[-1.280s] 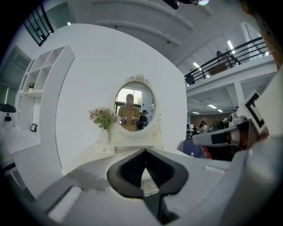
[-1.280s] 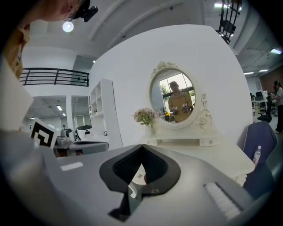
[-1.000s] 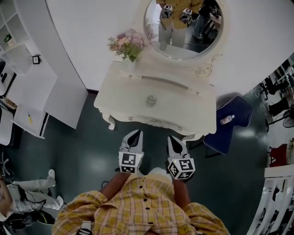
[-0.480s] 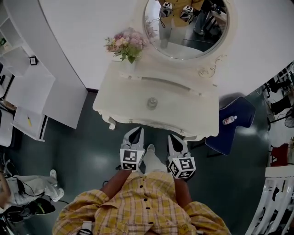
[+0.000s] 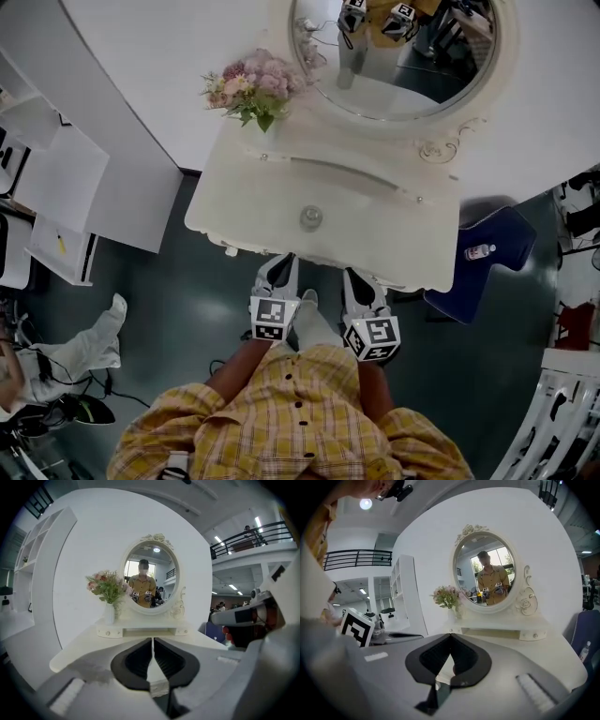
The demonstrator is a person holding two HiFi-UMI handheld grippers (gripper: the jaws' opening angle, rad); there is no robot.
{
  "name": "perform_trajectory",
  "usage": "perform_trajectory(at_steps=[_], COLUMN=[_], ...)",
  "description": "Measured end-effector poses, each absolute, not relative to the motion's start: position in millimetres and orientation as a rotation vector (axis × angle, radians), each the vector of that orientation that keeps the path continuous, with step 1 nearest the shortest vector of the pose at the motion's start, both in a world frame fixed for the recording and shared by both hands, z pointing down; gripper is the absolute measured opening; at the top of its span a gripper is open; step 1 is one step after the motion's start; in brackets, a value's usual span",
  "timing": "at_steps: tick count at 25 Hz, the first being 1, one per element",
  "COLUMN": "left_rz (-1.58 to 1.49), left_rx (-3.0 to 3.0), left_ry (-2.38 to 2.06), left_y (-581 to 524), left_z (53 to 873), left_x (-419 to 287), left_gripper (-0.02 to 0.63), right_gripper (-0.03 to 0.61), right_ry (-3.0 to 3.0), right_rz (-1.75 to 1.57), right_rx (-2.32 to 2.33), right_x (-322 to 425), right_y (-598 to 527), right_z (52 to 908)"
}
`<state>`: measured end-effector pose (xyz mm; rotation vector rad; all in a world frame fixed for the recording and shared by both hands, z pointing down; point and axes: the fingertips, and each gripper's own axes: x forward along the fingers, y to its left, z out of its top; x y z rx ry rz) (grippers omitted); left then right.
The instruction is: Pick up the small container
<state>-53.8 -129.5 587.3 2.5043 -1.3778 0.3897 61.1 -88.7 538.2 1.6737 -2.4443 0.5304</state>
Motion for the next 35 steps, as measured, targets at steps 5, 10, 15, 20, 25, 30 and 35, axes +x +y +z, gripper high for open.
perform_trajectory(at_steps=[5, 10, 15, 20, 25, 30, 35], left_rz=[0.459, 0.529, 0.568, 0.625, 0.659, 0.672, 0.683], left_rx=[2.462, 2.416, 2.367, 2.347, 2.349, 2.346, 2.341], left_ry=[-1.370, -1.359, -1.357, -1.338, -1.304, -1.311, -1.326], left_y=[-153, -172, -189, -203, -220, -236, -245], left_z=[612, 642, 672, 702, 723, 736, 751], left_x=[-38, -28, -23, -17, -6, 2, 8], left_gripper=[0.026, 0.107, 0.178, 0.261, 0.317, 0.335, 0.342], right_gripper=[0.003, 0.003, 0.003, 0.003, 0.003, 0.003, 0.003], right_ry=[-2.452, -2.438, -2.429, -2.418, -2.406, -2.398, -2.398], right_rz=[0.573, 0.627, 0.654, 0.668, 0.680, 0.703, 0.713], right_rx=[1.627, 1.582, 1.561, 1.561, 1.540, 1.527, 1.513], right_x=[71, 80, 89, 95, 98, 103, 105], right_y=[-114, -130, -144, -160, -168, -173, -179], right_z=[551, 569, 585, 599, 611, 621, 627])
